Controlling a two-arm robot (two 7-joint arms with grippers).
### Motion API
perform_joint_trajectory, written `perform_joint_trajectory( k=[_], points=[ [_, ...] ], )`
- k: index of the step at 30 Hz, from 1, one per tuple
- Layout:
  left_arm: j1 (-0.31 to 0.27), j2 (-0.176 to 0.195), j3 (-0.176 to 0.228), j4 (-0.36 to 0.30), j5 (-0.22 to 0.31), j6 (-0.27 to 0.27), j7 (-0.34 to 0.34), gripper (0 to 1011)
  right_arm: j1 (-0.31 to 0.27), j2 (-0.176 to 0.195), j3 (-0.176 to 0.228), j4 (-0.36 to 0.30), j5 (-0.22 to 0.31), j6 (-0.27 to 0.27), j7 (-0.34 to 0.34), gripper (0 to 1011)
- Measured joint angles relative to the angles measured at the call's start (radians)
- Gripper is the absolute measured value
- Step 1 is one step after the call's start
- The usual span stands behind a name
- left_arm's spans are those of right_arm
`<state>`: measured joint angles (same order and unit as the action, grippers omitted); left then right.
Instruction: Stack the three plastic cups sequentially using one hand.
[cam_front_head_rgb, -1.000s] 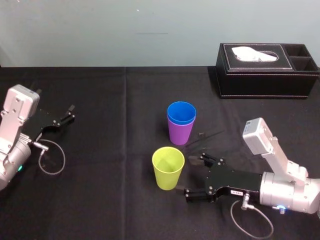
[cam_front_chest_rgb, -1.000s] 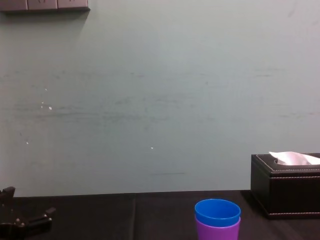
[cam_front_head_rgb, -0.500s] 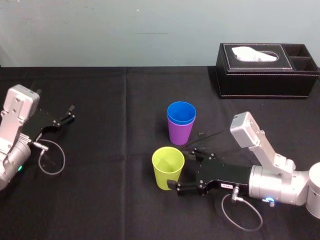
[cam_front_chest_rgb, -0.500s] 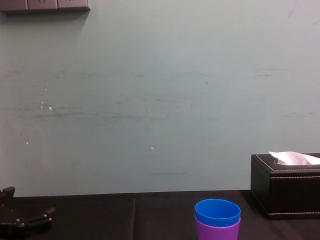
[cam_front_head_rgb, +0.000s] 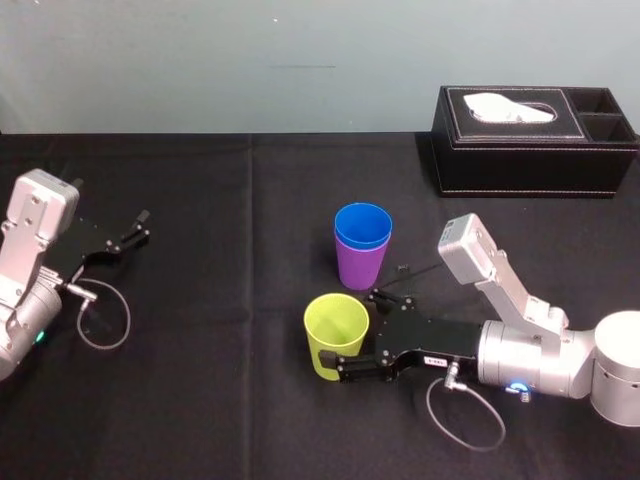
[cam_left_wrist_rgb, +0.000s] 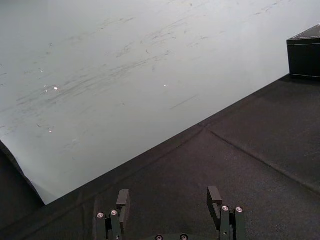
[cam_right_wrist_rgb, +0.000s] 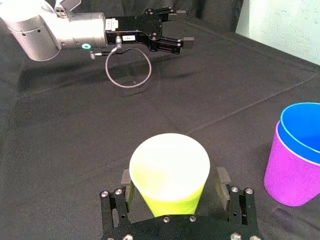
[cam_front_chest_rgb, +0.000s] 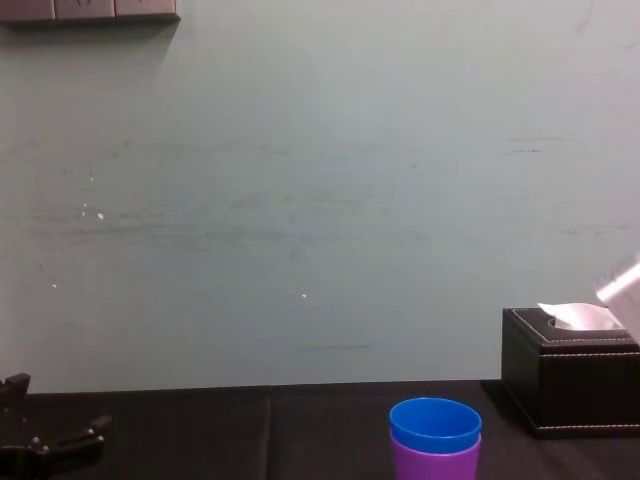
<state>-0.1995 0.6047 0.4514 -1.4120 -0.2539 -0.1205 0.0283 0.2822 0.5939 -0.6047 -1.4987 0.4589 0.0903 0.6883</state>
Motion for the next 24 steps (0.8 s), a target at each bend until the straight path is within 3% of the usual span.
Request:
perform_joint_trajectory(
  k=[9,19,24],
  points=[
    [0.0,0.0,0.0,0.0,0.0,0.0,0.0,1011,0.0,0.0,0.0,0.001,0.001,0.001,0.0,997],
    [0.0,0.0,0.0,0.0,0.0,0.0,0.0,1011,-0.002,0.002,0.001,-0.001,0.002,-0.001,0.0,778],
    [0.0,0.0,0.0,0.0,0.0,0.0,0.0,1011,-0.002,0.002,0.002,-0.002,0.002,-0.001,0.0,747]
  ],
)
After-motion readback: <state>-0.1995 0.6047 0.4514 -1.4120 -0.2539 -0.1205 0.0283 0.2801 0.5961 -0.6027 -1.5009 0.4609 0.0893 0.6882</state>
